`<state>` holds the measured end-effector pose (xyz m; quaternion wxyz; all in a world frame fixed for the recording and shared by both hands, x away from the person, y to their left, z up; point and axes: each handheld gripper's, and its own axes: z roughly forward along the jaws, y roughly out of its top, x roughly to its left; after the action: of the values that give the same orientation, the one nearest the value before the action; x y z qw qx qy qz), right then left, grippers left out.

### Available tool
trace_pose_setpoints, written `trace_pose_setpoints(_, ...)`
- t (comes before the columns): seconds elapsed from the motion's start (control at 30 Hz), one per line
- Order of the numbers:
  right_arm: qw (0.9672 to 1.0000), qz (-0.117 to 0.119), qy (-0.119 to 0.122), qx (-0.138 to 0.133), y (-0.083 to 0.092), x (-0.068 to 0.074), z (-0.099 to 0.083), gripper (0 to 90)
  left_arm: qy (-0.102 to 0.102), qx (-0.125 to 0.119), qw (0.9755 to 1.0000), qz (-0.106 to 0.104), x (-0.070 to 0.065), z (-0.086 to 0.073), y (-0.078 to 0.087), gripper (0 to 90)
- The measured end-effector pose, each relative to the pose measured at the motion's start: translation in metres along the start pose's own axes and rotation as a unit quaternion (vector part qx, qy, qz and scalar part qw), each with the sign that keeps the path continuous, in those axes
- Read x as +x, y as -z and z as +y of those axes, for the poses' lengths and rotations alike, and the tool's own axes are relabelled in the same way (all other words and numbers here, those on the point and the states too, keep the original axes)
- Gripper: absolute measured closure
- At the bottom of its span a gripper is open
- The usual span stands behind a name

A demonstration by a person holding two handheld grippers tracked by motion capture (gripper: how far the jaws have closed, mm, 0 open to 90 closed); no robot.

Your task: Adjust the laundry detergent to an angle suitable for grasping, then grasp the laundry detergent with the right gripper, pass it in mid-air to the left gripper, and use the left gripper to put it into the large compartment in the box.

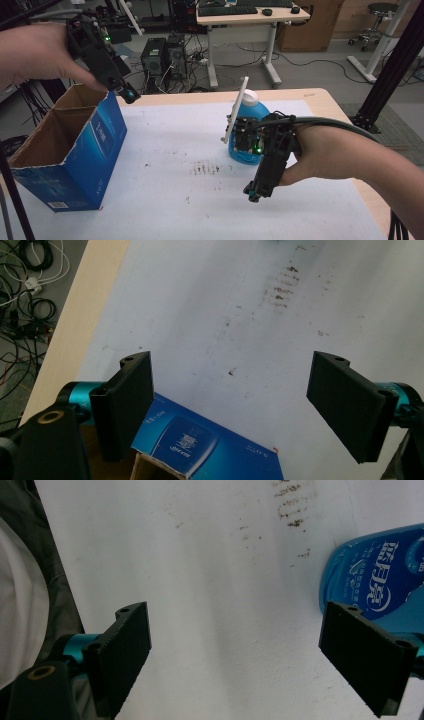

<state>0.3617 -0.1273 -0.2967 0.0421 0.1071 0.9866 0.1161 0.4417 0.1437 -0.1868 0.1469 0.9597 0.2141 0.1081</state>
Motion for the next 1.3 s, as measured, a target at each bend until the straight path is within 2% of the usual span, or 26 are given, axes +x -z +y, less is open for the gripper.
trace_pose_setpoints(0.23, 1.0000, -0.001, -0.006, -0.007, 0.0028, 0.0002, -0.0014, 12.6, -0.008, -0.002, 1.0000, -0.003, -0.0040, 0.0026, 0.0007, 19.0)
trace_pose_setpoints(0.67, 0.9999, 0.006, -0.003, -0.015, 0.0031, -0.0045, -0.0030, 12.6, -0.003, 0.001, 1.0000, -0.001, -0.0040, 0.0024, -0.0005, 19.1)
trace_pose_setpoints(0.9, 0.9997, 0.008, -0.011, -0.020, 0.0059, -0.0052, -0.0049, 12.6, -0.007, -0.001, 1.0000, 0.000, -0.0046, 0.0038, -0.0008, 19.1)
trace_pose_setpoints(1.13, 0.9997, 0.008, -0.010, -0.022, 0.0054, -0.0072, -0.0054, 12.6, -0.012, 0.005, 0.9999, 0.000, -0.0030, 0.0037, -0.0013, 19.1)
trace_pose_setpoints(1.3, 0.9994, 0.007, -0.006, -0.033, 0.0096, -0.0064, -0.0080, 12.6, -0.011, 0.000, 0.9999, -0.001, -0.0047, 0.0039, 0.0000, 19.1)
